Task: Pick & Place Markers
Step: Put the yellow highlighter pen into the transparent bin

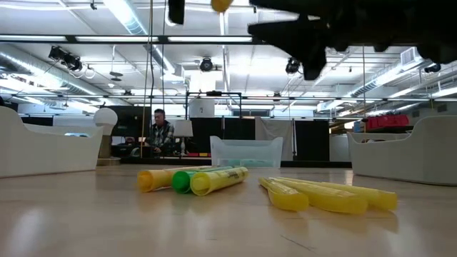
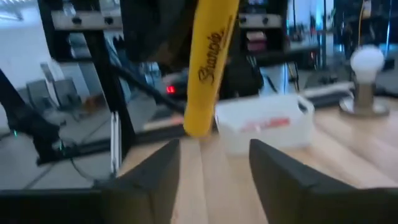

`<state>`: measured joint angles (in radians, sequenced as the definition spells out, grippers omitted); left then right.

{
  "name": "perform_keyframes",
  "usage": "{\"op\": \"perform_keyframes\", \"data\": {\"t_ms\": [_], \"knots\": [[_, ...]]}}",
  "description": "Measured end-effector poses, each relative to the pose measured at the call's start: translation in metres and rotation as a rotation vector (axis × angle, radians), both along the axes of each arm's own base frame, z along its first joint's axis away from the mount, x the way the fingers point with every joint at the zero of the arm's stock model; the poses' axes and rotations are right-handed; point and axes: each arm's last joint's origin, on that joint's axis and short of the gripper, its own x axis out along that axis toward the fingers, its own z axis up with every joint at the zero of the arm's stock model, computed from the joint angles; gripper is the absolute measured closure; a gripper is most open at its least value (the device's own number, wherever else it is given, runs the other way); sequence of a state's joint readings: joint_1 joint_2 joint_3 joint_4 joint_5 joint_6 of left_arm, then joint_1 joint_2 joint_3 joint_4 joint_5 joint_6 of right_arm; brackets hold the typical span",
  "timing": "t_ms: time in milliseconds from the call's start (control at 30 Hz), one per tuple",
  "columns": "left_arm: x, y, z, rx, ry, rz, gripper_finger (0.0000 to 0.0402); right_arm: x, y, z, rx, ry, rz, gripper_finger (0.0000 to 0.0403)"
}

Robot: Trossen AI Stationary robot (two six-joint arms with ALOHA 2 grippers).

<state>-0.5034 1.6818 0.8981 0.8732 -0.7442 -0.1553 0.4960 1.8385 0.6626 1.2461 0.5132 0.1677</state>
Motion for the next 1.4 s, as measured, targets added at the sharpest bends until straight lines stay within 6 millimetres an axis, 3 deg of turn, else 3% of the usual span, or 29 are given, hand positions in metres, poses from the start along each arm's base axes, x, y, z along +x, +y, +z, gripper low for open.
{"op": "perform_keyframes", "data": {"t_ms": [133, 267, 433, 600, 733, 800, 933, 1133, 1267, 1400], "knots": [[0.000, 0.000, 0.002, 0.023, -0.016, -0.018, 0.0347, 0.015, 0.006, 0.012, -0.045, -0.052, 0.014, 0.0175], [0.000, 0.000, 0.002, 0.027, -0.017, -0.022, 0.0348, 0.023, 0.011, 0.025, -0.097, -0.096, 0.010, 0.0177], [0.000, 0.000, 0.002, 0.036, -0.012, -0.020, 0.0368, 0.025, 0.013, 0.030, -0.095, -0.114, 0.002, 0.0227], [0.000, 0.000, 0.001, 0.038, -0.004, -0.019, 0.0397, 0.025, 0.013, 0.027, -0.095, -0.079, -0.069, 0.0310], [0.000, -0.001, 0.000, 0.043, 0.005, -0.021, 0.0394, 0.025, 0.012, 0.019, -0.131, 0.007, -0.112, 0.0384], [0.000, -0.002, 0.000, 0.042, 0.005, -0.024, 0.0384, 0.025, 0.011, 0.018, -0.147, 0.036, -0.127, 0.0396], [-0.004, -0.007, -0.001, 0.097, 0.037, -0.038, 0.0372, 0.022, 0.009, 0.024, -0.148, 0.078, -0.127, 0.0375], [-0.035, -0.030, 0.005, 0.234, 0.209, -0.115, 0.0382, 0.011, 0.011, 0.035, -0.197, 0.180, -0.100, 0.0372], [-0.063, -0.053, -0.010, 0.278, 0.375, -0.232, 0.0382, 0.004, 0.016, 0.037, -0.229, 0.225, -0.075, 0.0380], [-0.080, -0.072, -0.033, 0.179, 0.487, -0.279, 0.0350, 0.002, 0.018, 0.035, -0.221, 0.232, -0.067, 0.0388]]}}
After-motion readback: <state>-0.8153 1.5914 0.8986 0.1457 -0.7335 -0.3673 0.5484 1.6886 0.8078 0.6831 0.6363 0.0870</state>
